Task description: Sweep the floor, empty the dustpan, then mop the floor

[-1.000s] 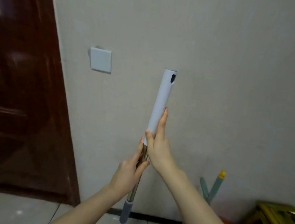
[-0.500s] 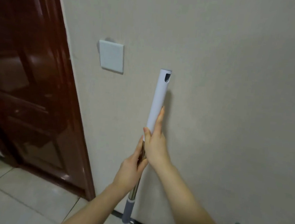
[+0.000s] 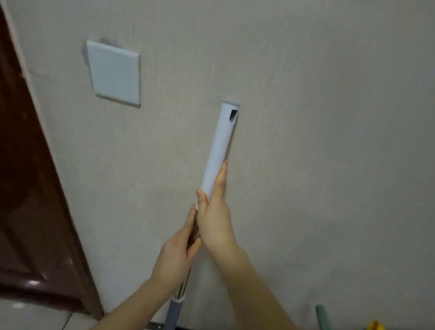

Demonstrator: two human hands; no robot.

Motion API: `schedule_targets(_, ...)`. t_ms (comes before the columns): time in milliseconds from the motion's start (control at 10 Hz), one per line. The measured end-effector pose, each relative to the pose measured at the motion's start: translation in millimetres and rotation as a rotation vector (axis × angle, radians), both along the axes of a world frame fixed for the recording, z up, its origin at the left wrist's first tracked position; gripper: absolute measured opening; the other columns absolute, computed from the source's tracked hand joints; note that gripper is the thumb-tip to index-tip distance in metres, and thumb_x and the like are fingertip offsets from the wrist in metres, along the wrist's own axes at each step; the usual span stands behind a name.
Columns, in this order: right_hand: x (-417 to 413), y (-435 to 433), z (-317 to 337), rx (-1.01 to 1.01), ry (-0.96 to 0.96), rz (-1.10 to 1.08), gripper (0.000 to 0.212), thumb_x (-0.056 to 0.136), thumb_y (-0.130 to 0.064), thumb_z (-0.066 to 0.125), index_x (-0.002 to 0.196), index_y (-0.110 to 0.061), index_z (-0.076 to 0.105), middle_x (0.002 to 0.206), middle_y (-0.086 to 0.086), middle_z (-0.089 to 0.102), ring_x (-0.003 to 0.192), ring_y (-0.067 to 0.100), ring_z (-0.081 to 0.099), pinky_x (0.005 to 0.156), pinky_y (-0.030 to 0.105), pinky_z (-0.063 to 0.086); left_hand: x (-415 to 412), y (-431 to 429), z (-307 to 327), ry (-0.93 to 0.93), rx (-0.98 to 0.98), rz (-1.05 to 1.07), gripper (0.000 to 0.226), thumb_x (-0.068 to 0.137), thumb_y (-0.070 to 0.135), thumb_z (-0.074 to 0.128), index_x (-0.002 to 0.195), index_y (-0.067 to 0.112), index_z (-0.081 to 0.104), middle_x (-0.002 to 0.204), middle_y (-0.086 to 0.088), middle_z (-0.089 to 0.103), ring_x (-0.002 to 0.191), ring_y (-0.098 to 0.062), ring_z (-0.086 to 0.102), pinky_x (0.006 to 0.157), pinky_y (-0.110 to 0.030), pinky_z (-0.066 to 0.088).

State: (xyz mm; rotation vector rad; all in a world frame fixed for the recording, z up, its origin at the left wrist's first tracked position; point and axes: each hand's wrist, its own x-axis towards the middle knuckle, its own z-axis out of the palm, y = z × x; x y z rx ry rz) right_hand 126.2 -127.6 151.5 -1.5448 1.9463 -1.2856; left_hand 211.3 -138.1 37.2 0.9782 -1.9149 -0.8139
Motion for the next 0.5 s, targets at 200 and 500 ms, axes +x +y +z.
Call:
schedule_targets(200, 7, -2, -1, 0.026, -0.012, -0.071, 0.075, 0.102, -0.028, 0.040, 0.146, -0.047, -0.018, 0.147, 0.010, 0.044, 0.111, 0.036, 0.058, 0.090, 0.039, 0.047, 0, -2, -5, 0.043, 0.053, -0.024, 0.075, 0.096, 0.027, 0.051, 0.143, 0.057, 0.002, 0.124, -0.009, 0.064, 0.108, -0.018, 0.063, 0.089, -0.024, 0.048)
schedule_targets(500, -12, 42, 2, 0.125, 0.074, -0.021, 0.062, 0.101, -0.021, 0.042, 0.154, -0.033, 0.012, 0.133, 0.011, 0.050, 0.119, 0.025, 0.051, 0.104, 0.033, 0.039, 32, 9, 0, -0.260, 0.080, -0.074, 0.072, 0.092, 0.022, 0.058, 0.145, 0.047, 0.015, 0.115, -0.001, 0.060, 0.104, -0.018, 0.061, 0.090, -0.030, 0.049)
